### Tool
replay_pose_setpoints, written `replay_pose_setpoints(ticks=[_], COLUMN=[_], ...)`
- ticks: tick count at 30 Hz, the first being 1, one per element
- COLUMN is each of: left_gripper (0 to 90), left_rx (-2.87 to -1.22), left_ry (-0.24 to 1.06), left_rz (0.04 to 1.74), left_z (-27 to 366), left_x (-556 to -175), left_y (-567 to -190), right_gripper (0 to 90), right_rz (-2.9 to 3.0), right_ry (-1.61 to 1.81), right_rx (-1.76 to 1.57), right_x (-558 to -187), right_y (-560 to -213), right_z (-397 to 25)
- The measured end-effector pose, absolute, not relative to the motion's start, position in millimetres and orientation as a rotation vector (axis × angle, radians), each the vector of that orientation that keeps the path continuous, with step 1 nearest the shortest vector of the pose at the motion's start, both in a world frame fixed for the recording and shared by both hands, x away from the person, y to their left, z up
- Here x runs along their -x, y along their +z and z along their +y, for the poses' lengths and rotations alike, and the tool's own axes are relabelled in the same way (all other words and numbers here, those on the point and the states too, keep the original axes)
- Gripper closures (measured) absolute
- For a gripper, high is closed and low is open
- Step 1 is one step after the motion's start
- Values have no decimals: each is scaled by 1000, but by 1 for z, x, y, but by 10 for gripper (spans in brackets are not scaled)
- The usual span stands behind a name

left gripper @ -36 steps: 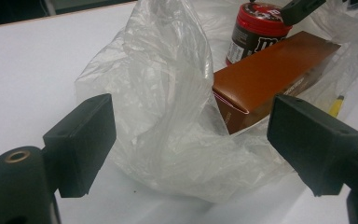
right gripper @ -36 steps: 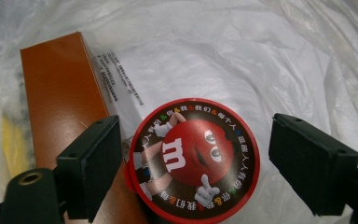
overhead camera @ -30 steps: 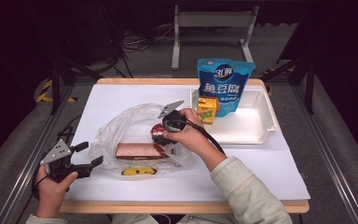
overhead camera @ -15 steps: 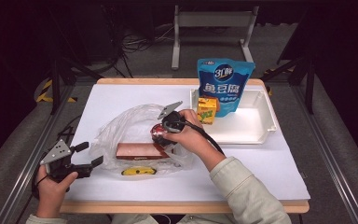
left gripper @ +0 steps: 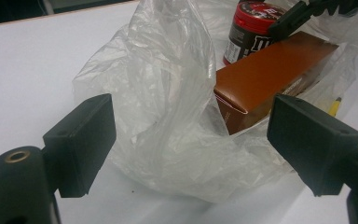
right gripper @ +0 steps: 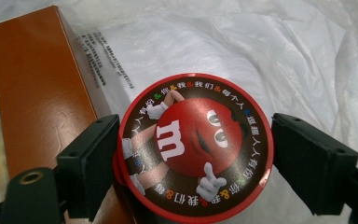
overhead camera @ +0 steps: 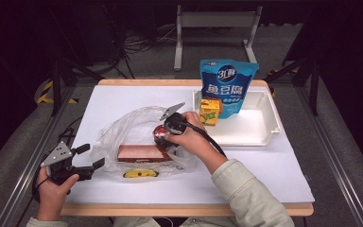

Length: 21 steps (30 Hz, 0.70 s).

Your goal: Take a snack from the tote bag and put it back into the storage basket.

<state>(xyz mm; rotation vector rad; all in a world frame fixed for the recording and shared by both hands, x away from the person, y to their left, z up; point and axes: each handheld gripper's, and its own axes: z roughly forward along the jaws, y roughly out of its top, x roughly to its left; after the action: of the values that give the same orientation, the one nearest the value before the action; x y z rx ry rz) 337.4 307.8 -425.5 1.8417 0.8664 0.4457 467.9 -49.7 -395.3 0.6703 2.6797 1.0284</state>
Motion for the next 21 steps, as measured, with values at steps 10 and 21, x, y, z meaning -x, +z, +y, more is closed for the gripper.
replay_pose_setpoints(ticks=[10, 21], left_gripper=[160, 160], left_rx=[-1843, -1840], left_ry=[446, 445], left_rz=[866, 868], left_z=[308, 308], left_x=[-337, -337], left_y=[-425, -425], right_gripper=[184, 230], right_rz=[2673, 2683], right_ry=[995, 961], right_rx=[-705, -700], right_x=[-468, -468], right_y=[-396, -400], right_z=[-46, -40])
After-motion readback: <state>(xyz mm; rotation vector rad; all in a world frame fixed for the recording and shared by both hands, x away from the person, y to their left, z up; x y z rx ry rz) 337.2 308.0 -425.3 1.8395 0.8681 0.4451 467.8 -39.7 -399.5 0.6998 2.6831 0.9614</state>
